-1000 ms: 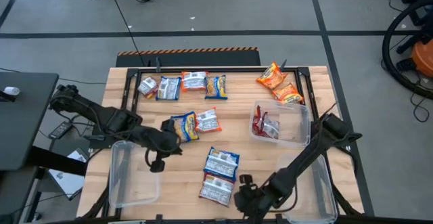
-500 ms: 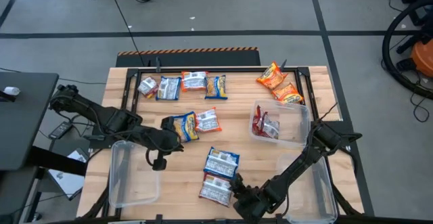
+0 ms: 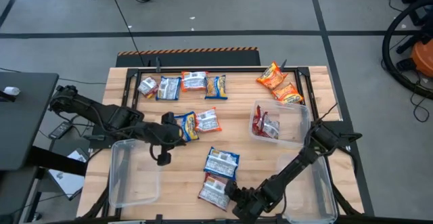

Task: Sort Maruchan noodles
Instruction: Put the red noodle pack into the top right container

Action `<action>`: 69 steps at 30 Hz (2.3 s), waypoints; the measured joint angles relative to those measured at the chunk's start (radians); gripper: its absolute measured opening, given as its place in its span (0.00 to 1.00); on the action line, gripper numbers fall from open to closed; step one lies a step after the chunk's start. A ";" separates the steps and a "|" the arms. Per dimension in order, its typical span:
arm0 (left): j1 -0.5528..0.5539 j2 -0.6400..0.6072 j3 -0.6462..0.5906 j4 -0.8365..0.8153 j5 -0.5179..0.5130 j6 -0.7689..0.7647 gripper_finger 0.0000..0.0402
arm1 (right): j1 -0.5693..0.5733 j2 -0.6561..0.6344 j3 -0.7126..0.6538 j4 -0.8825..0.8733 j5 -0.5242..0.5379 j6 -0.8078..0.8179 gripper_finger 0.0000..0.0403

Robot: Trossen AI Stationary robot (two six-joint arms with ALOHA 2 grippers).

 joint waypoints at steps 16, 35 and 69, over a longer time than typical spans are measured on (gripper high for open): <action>0.000 0.000 0.000 -0.002 -0.005 0.003 0.10 | -0.010 0.002 0.000 0.128 -0.072 -0.060 0.45; 0.000 0.000 0.000 -0.013 0.004 0.034 0.10 | 0.006 -0.019 -0.002 0.047 -0.044 -0.085 0.46; 0.037 0.000 0.000 -0.005 -0.022 0.026 0.10 | -0.119 -0.002 -0.109 0.178 0.000 -0.175 0.24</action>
